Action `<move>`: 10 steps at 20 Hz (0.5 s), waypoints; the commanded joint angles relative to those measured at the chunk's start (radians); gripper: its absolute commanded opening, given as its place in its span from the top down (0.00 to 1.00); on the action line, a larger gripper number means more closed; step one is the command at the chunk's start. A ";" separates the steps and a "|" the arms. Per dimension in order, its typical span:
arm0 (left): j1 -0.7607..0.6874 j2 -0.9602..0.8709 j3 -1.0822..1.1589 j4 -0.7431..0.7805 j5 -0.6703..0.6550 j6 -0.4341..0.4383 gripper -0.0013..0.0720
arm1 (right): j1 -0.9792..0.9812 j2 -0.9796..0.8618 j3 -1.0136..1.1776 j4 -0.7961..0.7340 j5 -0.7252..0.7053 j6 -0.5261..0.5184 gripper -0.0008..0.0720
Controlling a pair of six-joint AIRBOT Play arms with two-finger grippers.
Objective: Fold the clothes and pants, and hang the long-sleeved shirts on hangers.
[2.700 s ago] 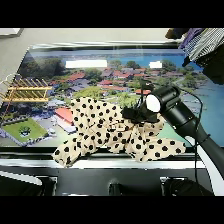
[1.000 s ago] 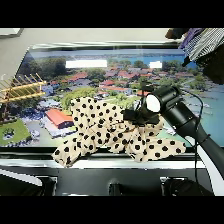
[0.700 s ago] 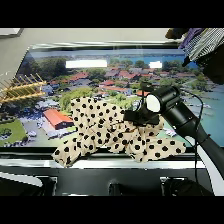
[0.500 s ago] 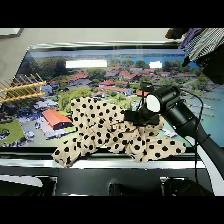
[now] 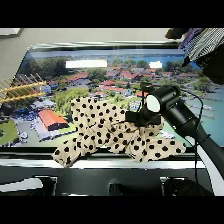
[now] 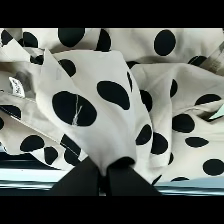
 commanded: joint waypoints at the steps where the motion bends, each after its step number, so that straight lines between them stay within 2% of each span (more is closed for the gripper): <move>1: -0.102 0.093 -0.027 -0.023 -0.120 0.066 0.96 | 0.000 0.001 -0.001 -0.037 0.002 -0.035 0.95; 3: -0.166 0.154 -0.114 -0.056 -0.131 0.080 0.96 | 0.000 0.001 -0.001 -0.063 0.002 -0.060 0.95; 6: -0.245 0.303 -0.357 -0.195 -0.135 0.187 0.96 | 0.000 0.001 -0.001 -0.126 0.000 -0.073 0.95; 8: -0.311 0.422 -0.540 -0.248 -0.183 0.267 0.95 | 0.000 0.001 -0.001 -0.164 -0.007 -0.076 0.95; 10: -0.383 0.534 -0.683 -0.247 -0.248 0.283 0.95 | 0.000 0.000 -0.001 -0.195 -0.032 -0.074 0.95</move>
